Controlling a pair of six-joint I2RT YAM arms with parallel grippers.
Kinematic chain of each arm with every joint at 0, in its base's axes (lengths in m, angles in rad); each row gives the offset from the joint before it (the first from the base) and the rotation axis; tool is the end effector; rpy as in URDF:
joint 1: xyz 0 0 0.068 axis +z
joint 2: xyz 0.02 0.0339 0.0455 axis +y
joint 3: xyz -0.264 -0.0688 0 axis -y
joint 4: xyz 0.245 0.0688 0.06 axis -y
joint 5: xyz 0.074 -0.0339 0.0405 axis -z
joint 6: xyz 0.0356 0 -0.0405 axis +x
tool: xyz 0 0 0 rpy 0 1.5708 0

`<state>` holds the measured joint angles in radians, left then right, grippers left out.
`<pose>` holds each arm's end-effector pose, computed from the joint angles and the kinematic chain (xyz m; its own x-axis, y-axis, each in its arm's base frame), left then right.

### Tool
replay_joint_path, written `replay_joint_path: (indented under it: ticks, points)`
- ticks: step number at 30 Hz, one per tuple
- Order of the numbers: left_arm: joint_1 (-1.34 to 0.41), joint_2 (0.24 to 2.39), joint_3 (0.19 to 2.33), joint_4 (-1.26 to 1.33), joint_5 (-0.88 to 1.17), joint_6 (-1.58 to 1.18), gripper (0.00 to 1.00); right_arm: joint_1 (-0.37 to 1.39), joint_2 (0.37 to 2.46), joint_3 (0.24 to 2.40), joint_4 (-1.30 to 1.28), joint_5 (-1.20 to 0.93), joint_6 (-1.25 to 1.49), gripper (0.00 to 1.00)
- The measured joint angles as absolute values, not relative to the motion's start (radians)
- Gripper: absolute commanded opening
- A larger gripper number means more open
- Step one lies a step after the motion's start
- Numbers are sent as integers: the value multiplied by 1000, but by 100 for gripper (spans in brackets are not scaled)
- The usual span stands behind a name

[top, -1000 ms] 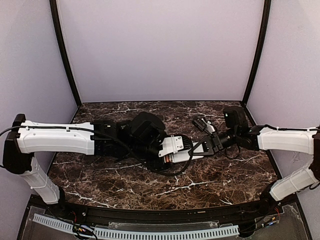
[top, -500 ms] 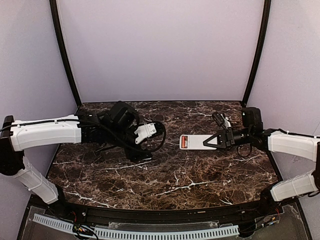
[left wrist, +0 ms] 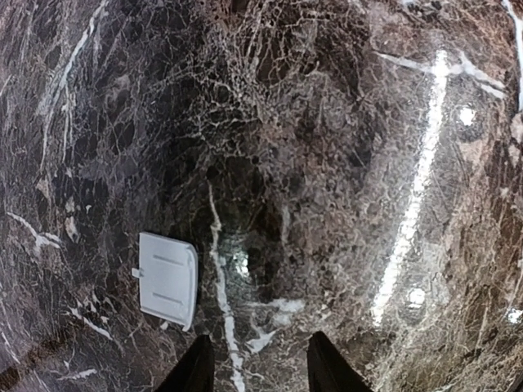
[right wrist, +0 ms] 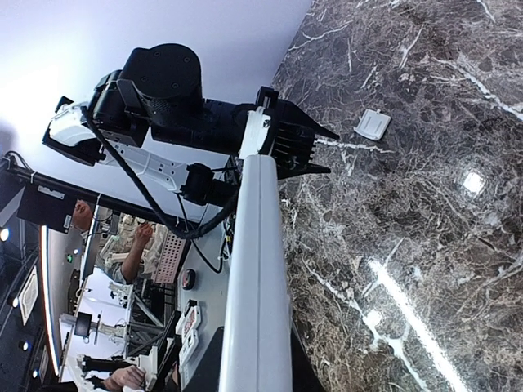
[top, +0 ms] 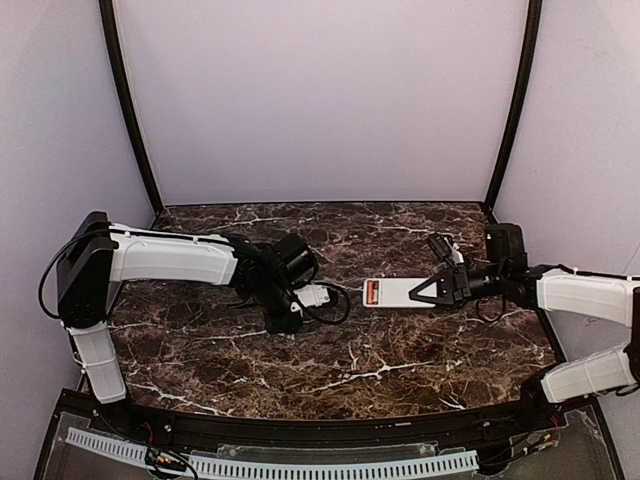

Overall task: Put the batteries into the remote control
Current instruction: Pick up the battery cover from the center of the board.

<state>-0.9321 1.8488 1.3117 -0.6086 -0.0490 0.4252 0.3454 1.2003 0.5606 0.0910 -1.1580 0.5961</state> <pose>0.2272 -0.3031 0.1938 -0.1689 0.9186 -0.3573 0.9436 0.2555 0.2108 0.2074 0.1093 0.2154 -0.8952 -0.0828 -0.4378 -0.4454 0.1925 0.8744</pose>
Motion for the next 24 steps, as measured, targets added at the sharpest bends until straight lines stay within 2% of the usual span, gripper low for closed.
replay_joint_path:
  ticks: [7, 15, 24]
  points:
    - [-896, 1905, 1324, -593, -73, 461, 36, 345, 1248, 548, 91, -1155, 580, 0]
    - [-843, 1958, 1367, -556, -76, 492, 28, 372, 1356, 548, 90, -1138, 554, 0]
    - [-834, 2000, 1415, -552, 2, 516, 31, 447, 1490, 560, 99, -1100, 540, 0]
